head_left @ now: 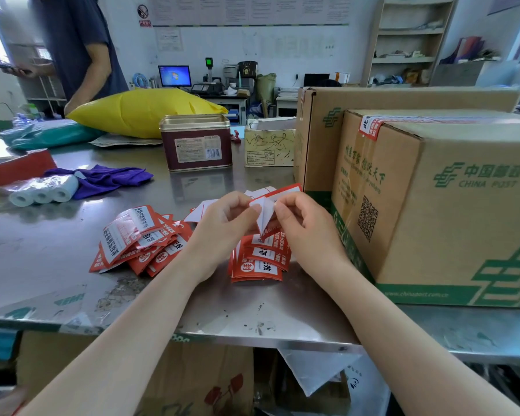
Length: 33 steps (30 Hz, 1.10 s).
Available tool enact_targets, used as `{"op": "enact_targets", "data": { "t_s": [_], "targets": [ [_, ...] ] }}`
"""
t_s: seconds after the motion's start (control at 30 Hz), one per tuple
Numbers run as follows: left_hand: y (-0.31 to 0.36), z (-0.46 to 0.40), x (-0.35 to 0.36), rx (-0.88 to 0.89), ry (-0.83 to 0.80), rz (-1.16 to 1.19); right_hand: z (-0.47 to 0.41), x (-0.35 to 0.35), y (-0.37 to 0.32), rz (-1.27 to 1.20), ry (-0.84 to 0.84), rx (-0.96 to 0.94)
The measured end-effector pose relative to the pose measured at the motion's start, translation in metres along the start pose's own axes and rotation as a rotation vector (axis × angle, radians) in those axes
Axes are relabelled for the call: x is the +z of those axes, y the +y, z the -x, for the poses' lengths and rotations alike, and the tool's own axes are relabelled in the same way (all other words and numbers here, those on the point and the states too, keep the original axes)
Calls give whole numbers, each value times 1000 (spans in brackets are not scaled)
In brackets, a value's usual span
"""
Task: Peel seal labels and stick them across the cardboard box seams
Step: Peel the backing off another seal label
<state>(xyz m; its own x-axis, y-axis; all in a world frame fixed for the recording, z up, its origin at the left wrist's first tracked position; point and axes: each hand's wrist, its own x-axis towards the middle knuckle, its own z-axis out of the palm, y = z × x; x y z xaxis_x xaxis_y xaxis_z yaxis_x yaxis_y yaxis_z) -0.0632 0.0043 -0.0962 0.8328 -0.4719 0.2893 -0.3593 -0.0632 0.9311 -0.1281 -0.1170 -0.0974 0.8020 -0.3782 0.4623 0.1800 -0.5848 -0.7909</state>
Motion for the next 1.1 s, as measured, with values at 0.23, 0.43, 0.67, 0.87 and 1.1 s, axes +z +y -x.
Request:
{"op": "enact_targets", "data": {
  "t_s": [0.23, 0.43, 0.67, 0.87, 1.1],
  "targets": [
    [-4, -5, -3, -67, 159, -26, 1, -2, -2, -61, 10, 27],
    [-5, -5, -5, 11, 173, -170, 0, -3, -4, -68, -13, -66],
    [-2, -4, -3, -11, 210, -167, 4, -3, -9, -207, -117, 40],
    [-4, -6, -3, -45, 269, -150, 4, -6, -6, -125, -36, 22],
    [-6, -9, -4, -43, 352, -126, 4, -5, -8, -185, 76, 94]
  ]
}}
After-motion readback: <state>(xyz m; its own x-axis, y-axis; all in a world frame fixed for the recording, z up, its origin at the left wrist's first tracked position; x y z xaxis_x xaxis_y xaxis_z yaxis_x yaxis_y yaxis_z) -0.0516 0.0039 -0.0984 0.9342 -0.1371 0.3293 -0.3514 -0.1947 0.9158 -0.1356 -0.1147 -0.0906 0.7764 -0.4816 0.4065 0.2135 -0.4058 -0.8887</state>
